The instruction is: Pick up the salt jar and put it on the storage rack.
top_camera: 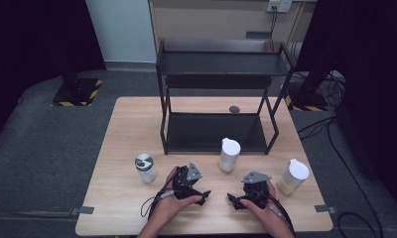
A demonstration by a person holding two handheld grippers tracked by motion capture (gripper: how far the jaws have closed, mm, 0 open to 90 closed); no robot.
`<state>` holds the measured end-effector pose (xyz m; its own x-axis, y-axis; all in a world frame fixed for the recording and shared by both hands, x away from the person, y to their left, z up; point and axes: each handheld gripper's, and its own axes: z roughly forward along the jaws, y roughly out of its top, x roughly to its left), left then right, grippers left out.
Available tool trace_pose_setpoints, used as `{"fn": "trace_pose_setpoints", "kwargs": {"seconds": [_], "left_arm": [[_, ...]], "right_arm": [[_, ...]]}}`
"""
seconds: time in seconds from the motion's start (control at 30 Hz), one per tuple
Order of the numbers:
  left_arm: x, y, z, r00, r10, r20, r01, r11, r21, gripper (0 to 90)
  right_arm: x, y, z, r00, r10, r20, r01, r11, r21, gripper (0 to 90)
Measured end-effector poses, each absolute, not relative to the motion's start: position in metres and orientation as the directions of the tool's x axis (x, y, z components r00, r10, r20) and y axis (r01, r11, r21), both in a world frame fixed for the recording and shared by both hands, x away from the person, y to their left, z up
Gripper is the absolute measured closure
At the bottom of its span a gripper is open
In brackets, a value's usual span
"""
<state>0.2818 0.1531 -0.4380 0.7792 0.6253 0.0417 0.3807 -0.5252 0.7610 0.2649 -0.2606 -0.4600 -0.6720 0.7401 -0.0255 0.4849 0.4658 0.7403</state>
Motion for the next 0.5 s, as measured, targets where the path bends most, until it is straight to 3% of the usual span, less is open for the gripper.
{"fn": "trace_pose_setpoints", "kwargs": {"seconds": [0.5], "left_arm": [[0.259, 0.166, -0.415, 0.779, 0.619, 0.1, 0.311, -0.521, 0.795, 2.8]], "right_arm": [[0.265, -0.26, -0.46, -0.671, 0.741, -0.025, 0.486, 0.465, 0.74, 1.0]]}}
